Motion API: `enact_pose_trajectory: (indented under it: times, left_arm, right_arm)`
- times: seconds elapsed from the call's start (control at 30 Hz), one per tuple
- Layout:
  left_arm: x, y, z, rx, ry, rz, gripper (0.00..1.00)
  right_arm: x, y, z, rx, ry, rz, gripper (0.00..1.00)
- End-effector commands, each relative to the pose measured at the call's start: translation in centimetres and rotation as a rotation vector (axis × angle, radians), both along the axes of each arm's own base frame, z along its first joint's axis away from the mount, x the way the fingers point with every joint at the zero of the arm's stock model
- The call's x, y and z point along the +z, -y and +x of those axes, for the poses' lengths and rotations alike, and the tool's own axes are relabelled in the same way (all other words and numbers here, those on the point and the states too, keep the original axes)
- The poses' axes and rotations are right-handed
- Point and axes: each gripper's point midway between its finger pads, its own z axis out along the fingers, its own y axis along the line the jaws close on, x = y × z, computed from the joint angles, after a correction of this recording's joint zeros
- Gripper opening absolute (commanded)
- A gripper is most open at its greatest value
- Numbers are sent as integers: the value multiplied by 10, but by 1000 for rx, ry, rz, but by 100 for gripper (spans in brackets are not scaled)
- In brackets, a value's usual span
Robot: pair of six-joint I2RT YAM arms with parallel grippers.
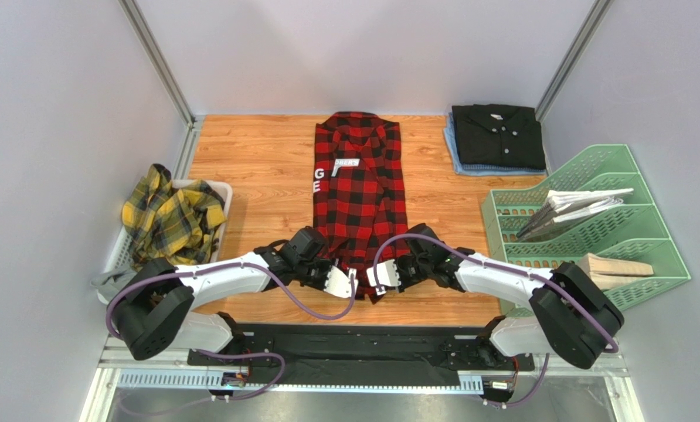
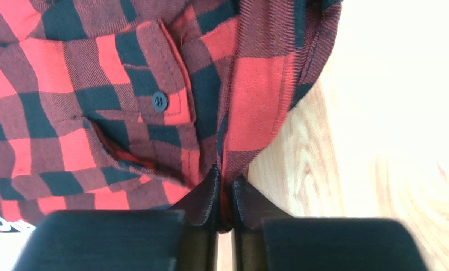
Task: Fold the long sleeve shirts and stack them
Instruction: Fold the shirt
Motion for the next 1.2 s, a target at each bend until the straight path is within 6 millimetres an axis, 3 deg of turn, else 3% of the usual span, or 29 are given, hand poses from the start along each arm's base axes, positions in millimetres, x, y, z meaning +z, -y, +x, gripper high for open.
enact_pose_trajectory:
  times: [0.0, 0.07, 0.17, 0.33, 0.53, 0.7, 0.87, 0.93, 0.97, 1.0, 1.03, 1.07, 1.1, 1.13, 1.17]
  left_arm:
    - [20, 6, 4, 8, -15, -35, 3]
    - [26, 7, -1, 2, -35, -52, 0]
    - [41, 9, -20, -34, -94, -85, 0]
    - [59, -1, -58, -67, -180, -119, 0]
    - [54, -8, -63, -31, -200, -106, 0]
    - [67, -4, -61, -33, -199, -124, 0]
    - [103, 3, -35, 14, -216, -158, 0]
    - [110, 7, -24, 18, -214, -160, 0]
    - [118, 9, -8, 33, -206, -167, 0]
    - [122, 12, 0, 40, -210, -181, 0]
    - [124, 12, 11, 53, -211, -180, 0]
    - [126, 13, 34, 80, -208, -177, 0]
    - [126, 14, 46, 91, -212, -178, 0]
    - [126, 14, 60, 105, -209, -174, 0]
    - [124, 14, 86, 138, -213, -170, 0]
  right_arm:
    - [8, 4, 8, -66, -17, -22, 10]
    - [20, 2, 5, -100, -41, 7, 1]
    - [42, -1, -10, -124, -86, 54, 0]
    - [57, 9, -50, -117, -156, 66, 0]
    - [44, 19, -56, -140, -163, 30, 0]
    - [53, 13, -54, -147, -168, 48, 0]
    - [76, 16, -25, -205, -161, 56, 0]
    - [100, 9, -5, -197, -133, 96, 0]
    - [94, 13, 4, -215, -164, 67, 0]
    - [109, 7, 17, -203, -145, 90, 0]
    - [110, 6, 26, -202, -147, 84, 0]
    - [114, 9, 41, -213, -137, 84, 0]
    - [103, 6, 53, -216, -181, 61, 0]
    - [124, -1, 76, -220, -145, 95, 0]
    - [126, 3, 92, -239, -145, 94, 0]
